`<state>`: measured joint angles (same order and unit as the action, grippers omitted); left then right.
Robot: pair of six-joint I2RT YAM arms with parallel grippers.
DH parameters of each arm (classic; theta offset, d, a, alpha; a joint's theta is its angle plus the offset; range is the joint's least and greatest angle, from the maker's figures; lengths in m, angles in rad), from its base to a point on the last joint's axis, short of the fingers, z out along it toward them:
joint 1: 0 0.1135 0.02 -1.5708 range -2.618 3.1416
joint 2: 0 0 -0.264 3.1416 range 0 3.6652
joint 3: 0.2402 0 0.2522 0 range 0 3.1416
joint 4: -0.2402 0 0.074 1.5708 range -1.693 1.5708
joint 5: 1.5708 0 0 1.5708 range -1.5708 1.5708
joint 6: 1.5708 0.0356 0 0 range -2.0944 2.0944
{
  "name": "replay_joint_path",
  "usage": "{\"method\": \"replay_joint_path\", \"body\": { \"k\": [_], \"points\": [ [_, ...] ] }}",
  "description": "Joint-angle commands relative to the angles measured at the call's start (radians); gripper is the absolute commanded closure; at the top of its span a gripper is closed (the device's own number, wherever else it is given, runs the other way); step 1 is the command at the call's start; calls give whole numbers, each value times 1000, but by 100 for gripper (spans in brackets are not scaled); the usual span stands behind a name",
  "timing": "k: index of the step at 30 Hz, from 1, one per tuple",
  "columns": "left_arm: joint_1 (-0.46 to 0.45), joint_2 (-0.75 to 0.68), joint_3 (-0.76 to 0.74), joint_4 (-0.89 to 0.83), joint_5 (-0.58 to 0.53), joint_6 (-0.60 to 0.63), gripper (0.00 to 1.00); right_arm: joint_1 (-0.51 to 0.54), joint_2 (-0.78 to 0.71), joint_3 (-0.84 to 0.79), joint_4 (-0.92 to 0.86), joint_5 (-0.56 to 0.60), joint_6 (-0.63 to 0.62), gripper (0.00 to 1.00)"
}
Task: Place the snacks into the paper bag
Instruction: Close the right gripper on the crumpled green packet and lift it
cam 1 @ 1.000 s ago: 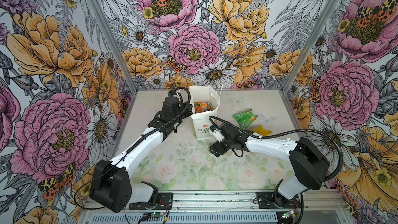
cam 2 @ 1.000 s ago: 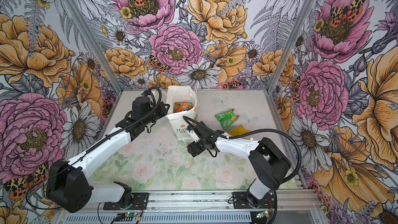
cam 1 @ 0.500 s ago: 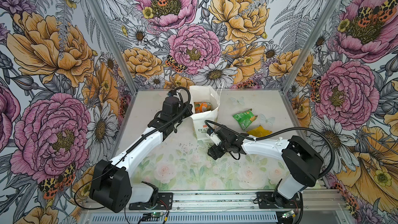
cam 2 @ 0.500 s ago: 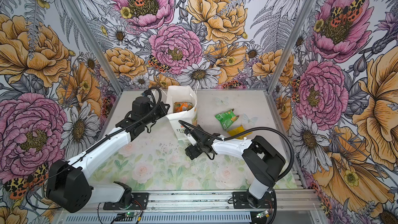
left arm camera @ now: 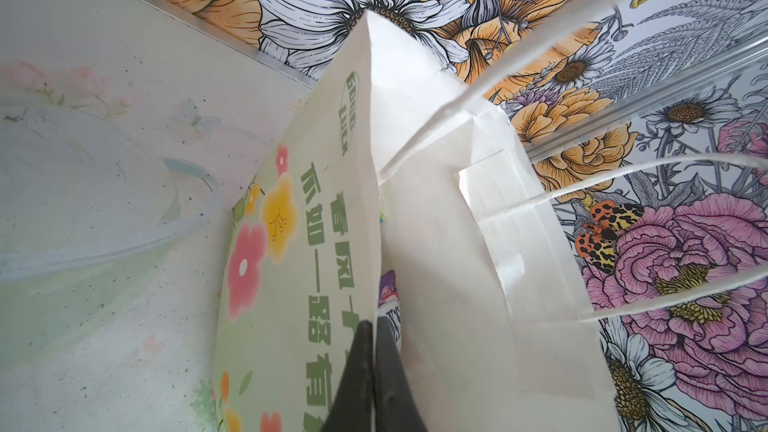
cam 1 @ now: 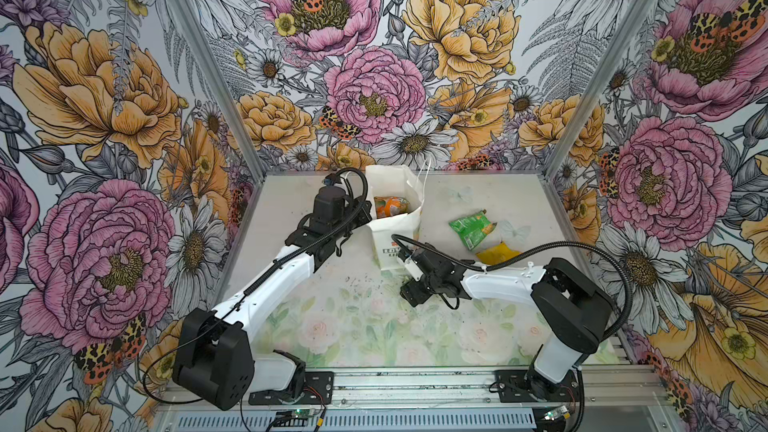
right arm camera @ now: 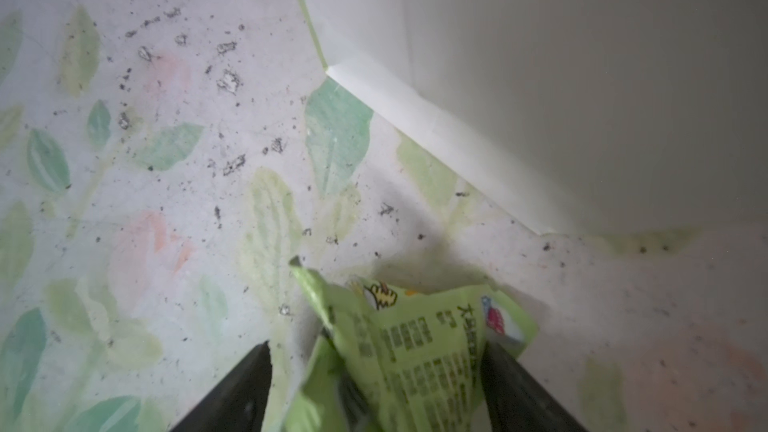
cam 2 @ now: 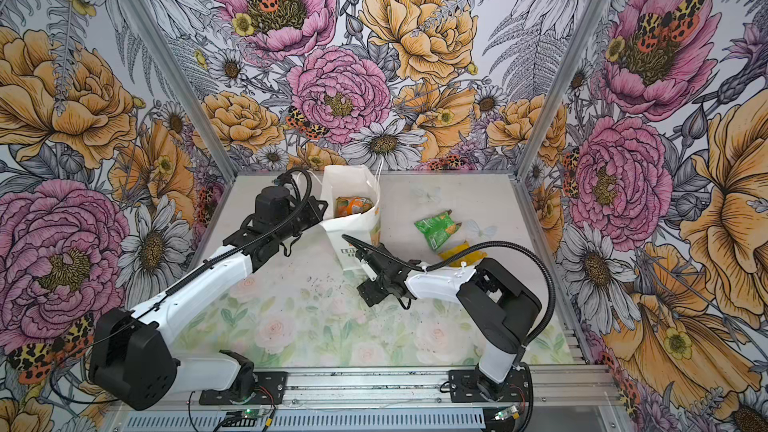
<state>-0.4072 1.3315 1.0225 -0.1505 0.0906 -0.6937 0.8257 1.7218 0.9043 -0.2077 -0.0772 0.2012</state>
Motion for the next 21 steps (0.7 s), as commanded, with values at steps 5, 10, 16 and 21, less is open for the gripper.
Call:
{"method": "replay_joint_path", "body": {
  "k": [5,10,16,21],
  "points": [
    [13,1,9,13,8,6,100,9,19,-12,40,47,16,26],
    [13,1,10,14,8,5,100,9,-2,-22,40,62,17,34],
    [12,0,9,14,8,5,100,8,-14,-27,39,74,17,44],
    [11,0,10,14,8,5,100,8,-39,-36,39,79,12,51]
  ]
}}
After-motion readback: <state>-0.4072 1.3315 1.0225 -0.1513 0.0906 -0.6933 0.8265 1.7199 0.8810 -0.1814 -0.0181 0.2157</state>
